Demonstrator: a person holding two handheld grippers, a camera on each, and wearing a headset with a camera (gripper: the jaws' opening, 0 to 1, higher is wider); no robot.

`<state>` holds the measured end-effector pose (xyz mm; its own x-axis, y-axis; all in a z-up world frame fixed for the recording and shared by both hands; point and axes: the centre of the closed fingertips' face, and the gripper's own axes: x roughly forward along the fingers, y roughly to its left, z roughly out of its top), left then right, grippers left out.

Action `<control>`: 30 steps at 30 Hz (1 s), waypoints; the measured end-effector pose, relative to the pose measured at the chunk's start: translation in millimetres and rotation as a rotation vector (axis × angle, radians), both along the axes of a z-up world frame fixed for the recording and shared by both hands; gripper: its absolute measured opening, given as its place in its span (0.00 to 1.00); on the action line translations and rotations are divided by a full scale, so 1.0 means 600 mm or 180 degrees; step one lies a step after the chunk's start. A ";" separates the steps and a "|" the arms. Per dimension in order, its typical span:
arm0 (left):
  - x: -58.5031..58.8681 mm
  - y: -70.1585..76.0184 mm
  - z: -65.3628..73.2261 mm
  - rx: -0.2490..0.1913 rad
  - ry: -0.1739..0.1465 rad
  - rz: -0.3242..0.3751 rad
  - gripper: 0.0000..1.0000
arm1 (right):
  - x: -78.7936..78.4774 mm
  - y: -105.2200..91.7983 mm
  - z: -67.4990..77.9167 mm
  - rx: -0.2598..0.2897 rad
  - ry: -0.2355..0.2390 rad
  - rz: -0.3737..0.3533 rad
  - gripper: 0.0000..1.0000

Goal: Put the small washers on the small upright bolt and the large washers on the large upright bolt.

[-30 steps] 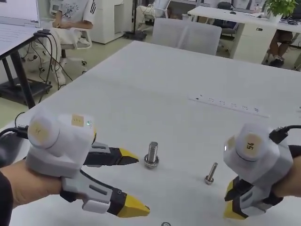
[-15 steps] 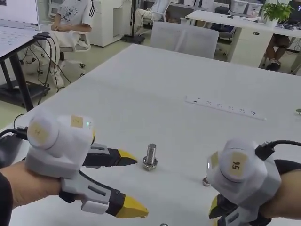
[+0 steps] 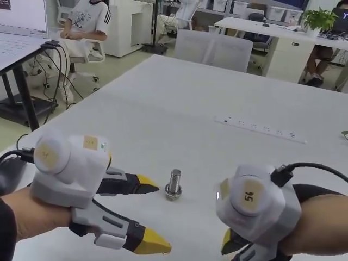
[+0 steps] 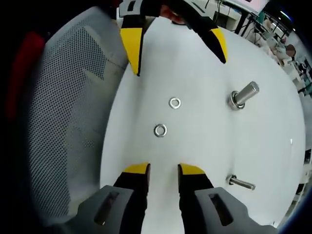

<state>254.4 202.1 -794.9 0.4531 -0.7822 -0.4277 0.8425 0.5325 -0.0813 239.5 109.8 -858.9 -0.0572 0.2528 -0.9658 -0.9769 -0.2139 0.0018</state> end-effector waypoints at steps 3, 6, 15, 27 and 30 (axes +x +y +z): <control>0.001 0.001 0.001 -0.0007 -0.0008 0.0006 0.66 | 0.000 0.010 0.002 0.0004 -0.0005 0.0048 0.26; 0.002 0.001 0.002 -0.0013 -0.0010 0.0007 0.66 | -0.001 0.022 0.006 0.0014 -0.0020 0.0100 0.27; 0.004 0.002 0.005 -0.0022 -0.0016 0.0003 0.66 | 0.000 0.038 0.003 0.0011 -0.0028 0.0179 0.31; 0.006 0.002 0.006 -0.0031 -0.0025 -0.0015 0.66 | -0.005 0.055 -0.006 0.0023 0.0006 0.0207 0.31; 0.006 0.002 0.005 -0.0028 -0.0029 -0.0015 0.66 | -0.010 0.062 -0.010 0.0030 0.0030 0.0237 0.31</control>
